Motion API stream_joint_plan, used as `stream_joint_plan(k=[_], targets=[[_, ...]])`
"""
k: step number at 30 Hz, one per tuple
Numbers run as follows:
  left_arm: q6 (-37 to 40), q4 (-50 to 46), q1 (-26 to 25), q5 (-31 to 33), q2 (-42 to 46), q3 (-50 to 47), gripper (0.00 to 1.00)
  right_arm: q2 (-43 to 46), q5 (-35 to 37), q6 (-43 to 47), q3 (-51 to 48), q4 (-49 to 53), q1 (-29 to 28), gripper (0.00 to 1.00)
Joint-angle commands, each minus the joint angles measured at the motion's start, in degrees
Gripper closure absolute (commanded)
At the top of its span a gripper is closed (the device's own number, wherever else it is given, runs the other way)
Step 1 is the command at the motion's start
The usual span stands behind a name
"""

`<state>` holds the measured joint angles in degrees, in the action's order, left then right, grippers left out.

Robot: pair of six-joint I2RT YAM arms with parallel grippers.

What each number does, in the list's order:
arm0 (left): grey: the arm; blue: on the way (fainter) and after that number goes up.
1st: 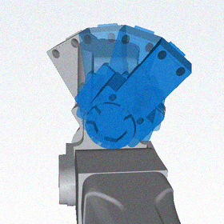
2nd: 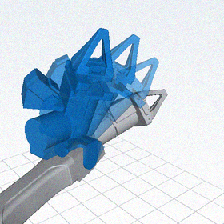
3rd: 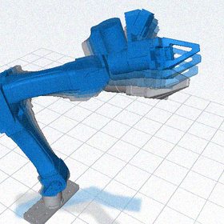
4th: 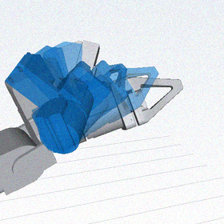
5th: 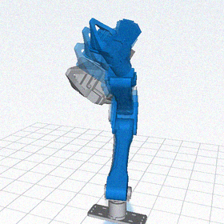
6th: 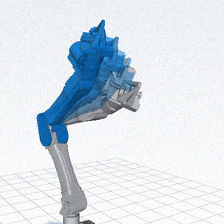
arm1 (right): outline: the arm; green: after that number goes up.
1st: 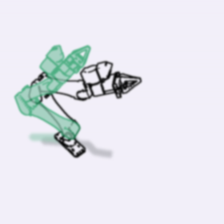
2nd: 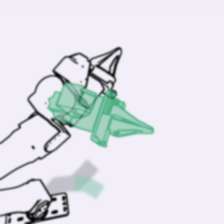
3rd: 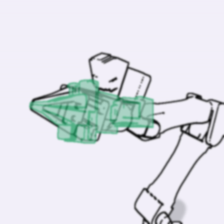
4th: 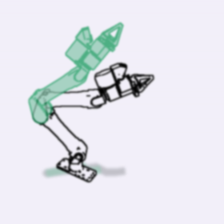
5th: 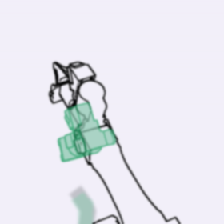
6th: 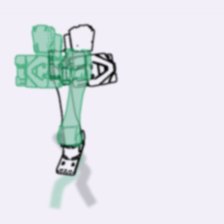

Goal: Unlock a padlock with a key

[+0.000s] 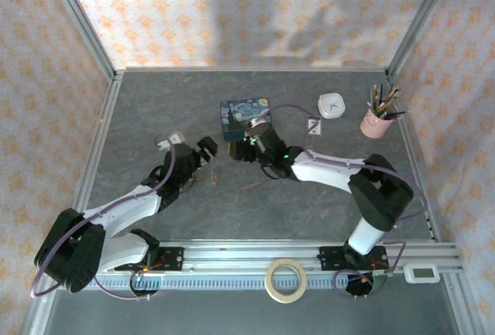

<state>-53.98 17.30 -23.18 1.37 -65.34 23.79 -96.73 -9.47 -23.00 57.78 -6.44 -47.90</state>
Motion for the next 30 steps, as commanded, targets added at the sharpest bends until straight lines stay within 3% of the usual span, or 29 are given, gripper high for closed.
stream_joint_plan(k=[1, 5, 9, 19, 23, 26, 30], targets=[[0.4, 1.2, 5.1, 1.0, 2.2, -3.2, 0.03, -4.6, 0.7, 0.3, 4.1, 5.4, -4.5, 0.34], [2.1, 2.0, 7.0, 2.8, 3.9, -3.3, 0.03, -10.0, 5.9, -2.2, 9.6, 11.5, -9.9, 0.44], [2.7, 3.2, 7.6, 3.6, 4.1, -3.6, 0.01, -13.6, 8.1, -5.5, 12.0, 13.8, -12.2, 0.47], [2.2, 5.6, 8.9, 3.1, 5.2, -6.3, 0.01, -20.9, 11.1, -5.9, 17.9, 19.3, -13.1, 0.57], [2.3, 5.6, 9.6, 3.1, 6.0, -7.2, 0.01, -23.1, 11.7, -5.8, 19.3, 22.0, -13.4, 0.65], [2.6, 5.9, 9.8, 3.3, 6.4, -7.4, 0.01, -23.2, 12.8, -6.2, 18.6, 22.7, -13.5, 0.71], [2.5, 6.8, 9.8, 3.0, 5.9, -7.6, 0.01, -22.2, 13.8, -6.1, 17.1, 23.1, -13.5, 0.72]])
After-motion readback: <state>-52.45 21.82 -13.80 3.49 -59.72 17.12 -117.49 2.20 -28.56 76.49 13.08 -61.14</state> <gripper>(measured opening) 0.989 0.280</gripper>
